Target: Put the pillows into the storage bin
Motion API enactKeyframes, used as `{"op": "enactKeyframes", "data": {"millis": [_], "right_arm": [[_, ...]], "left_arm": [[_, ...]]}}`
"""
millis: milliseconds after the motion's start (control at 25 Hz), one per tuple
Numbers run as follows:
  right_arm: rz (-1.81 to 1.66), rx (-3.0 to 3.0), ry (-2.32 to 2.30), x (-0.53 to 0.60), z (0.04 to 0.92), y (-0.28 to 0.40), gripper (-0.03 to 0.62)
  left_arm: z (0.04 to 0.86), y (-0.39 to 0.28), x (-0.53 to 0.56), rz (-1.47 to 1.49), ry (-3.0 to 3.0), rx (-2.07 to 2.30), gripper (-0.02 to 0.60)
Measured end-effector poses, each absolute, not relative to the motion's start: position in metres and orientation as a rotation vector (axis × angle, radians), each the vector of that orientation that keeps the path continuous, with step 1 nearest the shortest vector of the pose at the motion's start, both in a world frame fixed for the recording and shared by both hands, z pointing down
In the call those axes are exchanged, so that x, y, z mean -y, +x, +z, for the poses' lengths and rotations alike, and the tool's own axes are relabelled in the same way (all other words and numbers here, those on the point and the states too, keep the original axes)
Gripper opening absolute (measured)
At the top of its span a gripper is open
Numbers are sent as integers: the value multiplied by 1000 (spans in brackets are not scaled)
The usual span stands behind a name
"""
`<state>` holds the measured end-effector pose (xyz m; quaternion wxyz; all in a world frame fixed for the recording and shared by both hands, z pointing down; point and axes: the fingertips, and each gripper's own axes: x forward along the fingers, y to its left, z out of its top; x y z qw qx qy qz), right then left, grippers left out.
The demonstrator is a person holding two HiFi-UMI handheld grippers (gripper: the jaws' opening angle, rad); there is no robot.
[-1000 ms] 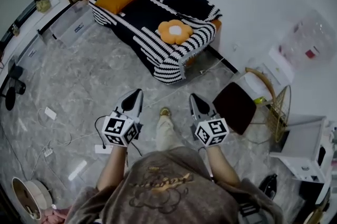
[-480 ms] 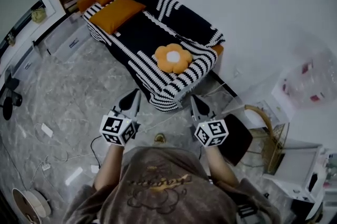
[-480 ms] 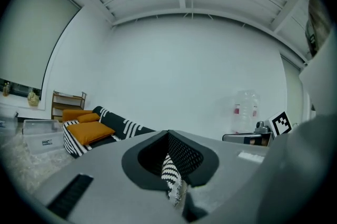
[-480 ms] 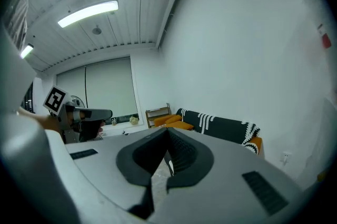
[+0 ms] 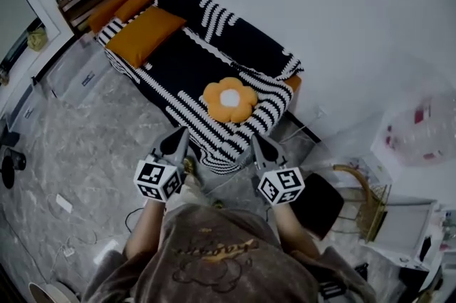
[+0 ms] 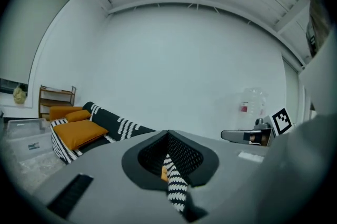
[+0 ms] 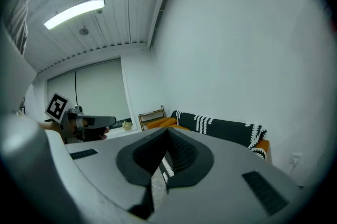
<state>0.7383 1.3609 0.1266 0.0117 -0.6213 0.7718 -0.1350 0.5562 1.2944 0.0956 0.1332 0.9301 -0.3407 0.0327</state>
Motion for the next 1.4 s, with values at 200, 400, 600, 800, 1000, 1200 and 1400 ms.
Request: {"op": "enactKeyframes", "data": {"millis": [200, 400, 600, 800, 1000, 1200, 1400], "right_arm": [[-414, -2336, -2006, -1275, 129, 742, -8], [-442, -2229, -2124, -1202, 128, 746, -6], [-464, -2145, -2202, -1150, 126, 749, 0], [-491, -2044, -2284, -1136, 132, 775, 0], [-533, -1951, -2349, -1124, 150, 803, 0], [-600, -1847, -2418, -1099, 190, 838, -8], [-799, -1846, -2398, -1065, 263, 866, 196]], "left_arm": [[97, 566, -1197, 164, 2772, 879, 0], [98, 573, -1109, 239, 2811, 744, 0], [103, 602, -1045, 270, 2822, 591, 0], [113, 639, -1017, 260, 2829, 495, 0], [127, 667, -994, 240, 2833, 455, 0], [163, 692, -961, 277, 2815, 448, 8], [228, 726, -926, 380, 2718, 430, 229]]}}
